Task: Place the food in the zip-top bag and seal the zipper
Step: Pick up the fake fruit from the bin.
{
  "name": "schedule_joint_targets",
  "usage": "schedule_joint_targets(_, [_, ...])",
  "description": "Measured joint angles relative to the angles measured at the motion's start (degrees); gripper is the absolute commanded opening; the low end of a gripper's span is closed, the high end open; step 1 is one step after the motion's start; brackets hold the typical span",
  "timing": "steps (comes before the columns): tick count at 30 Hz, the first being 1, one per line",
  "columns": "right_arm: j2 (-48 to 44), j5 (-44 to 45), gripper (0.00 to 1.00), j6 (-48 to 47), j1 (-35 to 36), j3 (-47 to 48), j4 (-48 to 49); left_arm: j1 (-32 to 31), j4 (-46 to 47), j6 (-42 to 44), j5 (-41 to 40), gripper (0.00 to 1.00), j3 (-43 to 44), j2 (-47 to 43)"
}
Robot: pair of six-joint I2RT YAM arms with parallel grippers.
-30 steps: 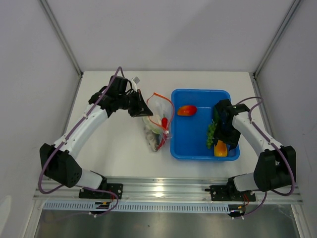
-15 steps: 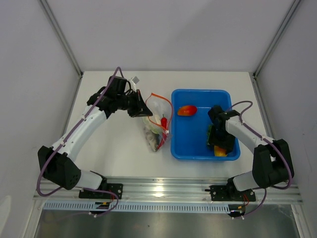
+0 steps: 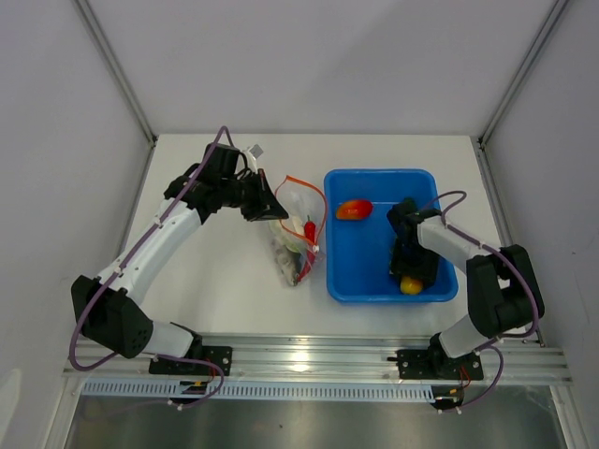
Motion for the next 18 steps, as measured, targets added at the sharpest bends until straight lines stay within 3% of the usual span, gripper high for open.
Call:
schedule_joint_targets(8, [3.8, 1.9, 0.58, -1.5, 0.0, 1.7, -0.3, 0.0, 0.0, 0.3, 0.0, 0.0, 0.0, 0.0])
schedule_joint_targets(13, [5.2, 2.8, 0.41, -2.7, 0.0, 2.7, -0.4, 0.0, 0.0, 0.4, 0.0, 0.01, 0.0, 0.0])
schedule_joint_targets(16, [5.6, 3.0, 0.28, -3.1, 0.0, 3.0, -0.4, 0.0, 0.0, 0.4, 0.0, 0.01, 0.0, 0.0])
schedule_joint_targets(18, [5.7, 3.1, 0.13, -3.6, 0.0, 3.1, -0.4, 0.0, 0.0, 0.4, 0.0, 0.0, 0.0, 0.0])
